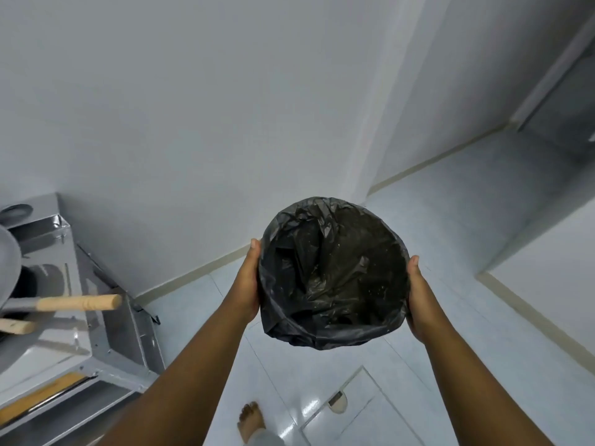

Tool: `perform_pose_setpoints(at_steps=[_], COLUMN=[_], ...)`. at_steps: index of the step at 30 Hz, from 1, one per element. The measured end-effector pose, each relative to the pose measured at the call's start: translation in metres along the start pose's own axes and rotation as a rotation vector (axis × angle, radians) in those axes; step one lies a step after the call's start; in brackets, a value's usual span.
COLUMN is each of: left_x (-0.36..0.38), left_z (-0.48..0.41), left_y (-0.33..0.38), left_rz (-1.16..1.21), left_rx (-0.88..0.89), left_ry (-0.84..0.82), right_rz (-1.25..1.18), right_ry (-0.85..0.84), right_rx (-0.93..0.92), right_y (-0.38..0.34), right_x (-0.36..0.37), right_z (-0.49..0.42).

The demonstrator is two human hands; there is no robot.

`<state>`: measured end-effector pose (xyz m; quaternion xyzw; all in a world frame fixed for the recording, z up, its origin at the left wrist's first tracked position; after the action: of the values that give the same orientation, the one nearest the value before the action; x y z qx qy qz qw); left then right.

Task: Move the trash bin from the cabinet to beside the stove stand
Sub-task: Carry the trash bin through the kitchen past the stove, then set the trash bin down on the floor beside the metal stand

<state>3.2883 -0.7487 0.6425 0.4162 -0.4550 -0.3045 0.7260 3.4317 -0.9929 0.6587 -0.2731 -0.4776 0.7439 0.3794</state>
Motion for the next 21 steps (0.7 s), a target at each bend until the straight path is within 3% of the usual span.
perform_pose_setpoints(at_steps=[6, 10, 21], left_x=[-0.067, -0.112, -0.215], left_z=[-0.049, -0.061, -0.069], left_y=[0.013, 0.003, -0.13], left_rz=[-0.019, 0.015, 0.139], left_rx=[-0.013, -0.012, -0.169], left_ry=[0.106, 0.266, 0.663], right_rz=[0.102, 0.126, 0.139], right_ry=[-0.049, -0.179, -0.554], right_rx=[0.063, 0.121, 0.356], right_y=[-0.007, 0.004, 0.123], right_x=[0.048, 0.087, 0.177], right_z=[-0.101, -0.156, -0.294])
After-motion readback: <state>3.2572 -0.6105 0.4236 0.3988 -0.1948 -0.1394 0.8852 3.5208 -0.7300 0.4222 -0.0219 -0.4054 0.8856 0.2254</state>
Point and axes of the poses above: each hand's wrist, its own z-axis away from the middle knuckle, its own x-axis out of the palm, y = z × x, the point moved 5 cm from there along -z, towards the middle knuckle, and after that the axes turned 6 degrees about -y, right-handed, at the moved point
